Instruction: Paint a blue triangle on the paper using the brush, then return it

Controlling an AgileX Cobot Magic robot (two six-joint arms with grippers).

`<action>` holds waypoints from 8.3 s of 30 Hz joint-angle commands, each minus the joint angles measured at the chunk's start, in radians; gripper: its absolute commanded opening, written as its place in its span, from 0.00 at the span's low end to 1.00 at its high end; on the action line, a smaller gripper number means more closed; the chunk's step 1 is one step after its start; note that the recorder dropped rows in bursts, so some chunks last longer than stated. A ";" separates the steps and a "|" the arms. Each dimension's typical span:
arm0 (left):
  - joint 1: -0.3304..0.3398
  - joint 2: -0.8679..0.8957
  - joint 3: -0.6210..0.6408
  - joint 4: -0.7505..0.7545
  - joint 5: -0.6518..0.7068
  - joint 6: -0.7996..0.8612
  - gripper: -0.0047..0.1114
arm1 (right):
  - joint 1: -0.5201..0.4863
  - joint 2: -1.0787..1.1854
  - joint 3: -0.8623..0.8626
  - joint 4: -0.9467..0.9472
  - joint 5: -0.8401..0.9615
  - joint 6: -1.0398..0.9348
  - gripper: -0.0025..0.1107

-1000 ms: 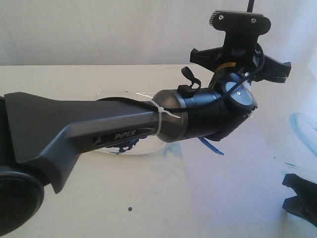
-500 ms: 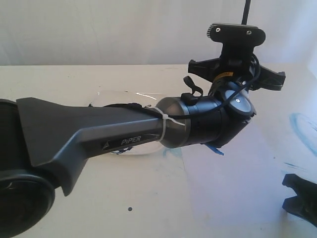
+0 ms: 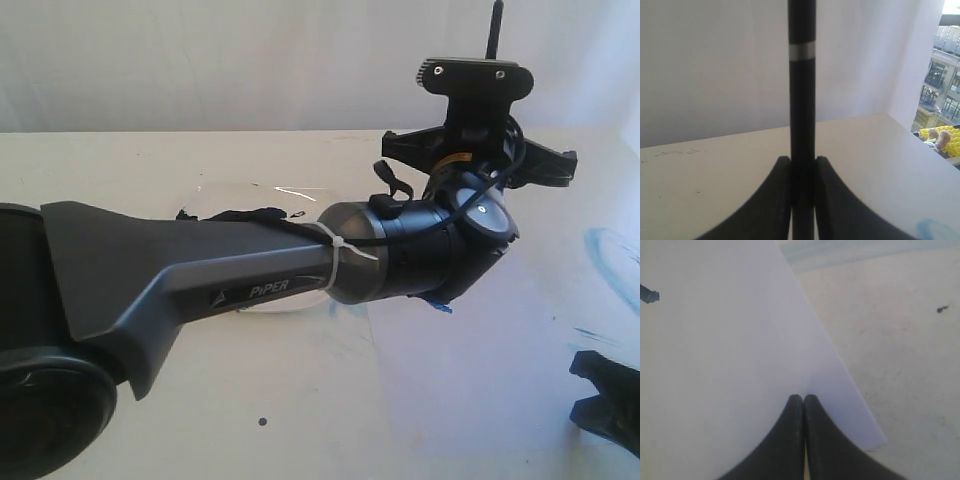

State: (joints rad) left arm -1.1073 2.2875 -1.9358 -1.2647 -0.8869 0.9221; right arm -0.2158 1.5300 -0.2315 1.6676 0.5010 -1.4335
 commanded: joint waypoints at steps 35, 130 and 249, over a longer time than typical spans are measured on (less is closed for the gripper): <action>-0.013 -0.007 0.004 -0.040 -0.037 -0.008 0.04 | -0.004 0.007 0.012 -0.036 -0.089 -0.006 0.02; -0.157 -0.031 0.004 -0.352 -0.289 0.283 0.04 | -0.004 0.007 0.012 -0.036 -0.089 -0.006 0.02; 1.141 -0.302 0.685 -0.480 1.281 -0.110 0.04 | -0.004 0.007 0.012 -0.002 -0.065 -0.051 0.02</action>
State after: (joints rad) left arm 0.0321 1.9687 -1.2480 -1.7221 0.3823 0.8541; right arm -0.2158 1.5300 -0.2315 1.6804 0.5048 -1.4617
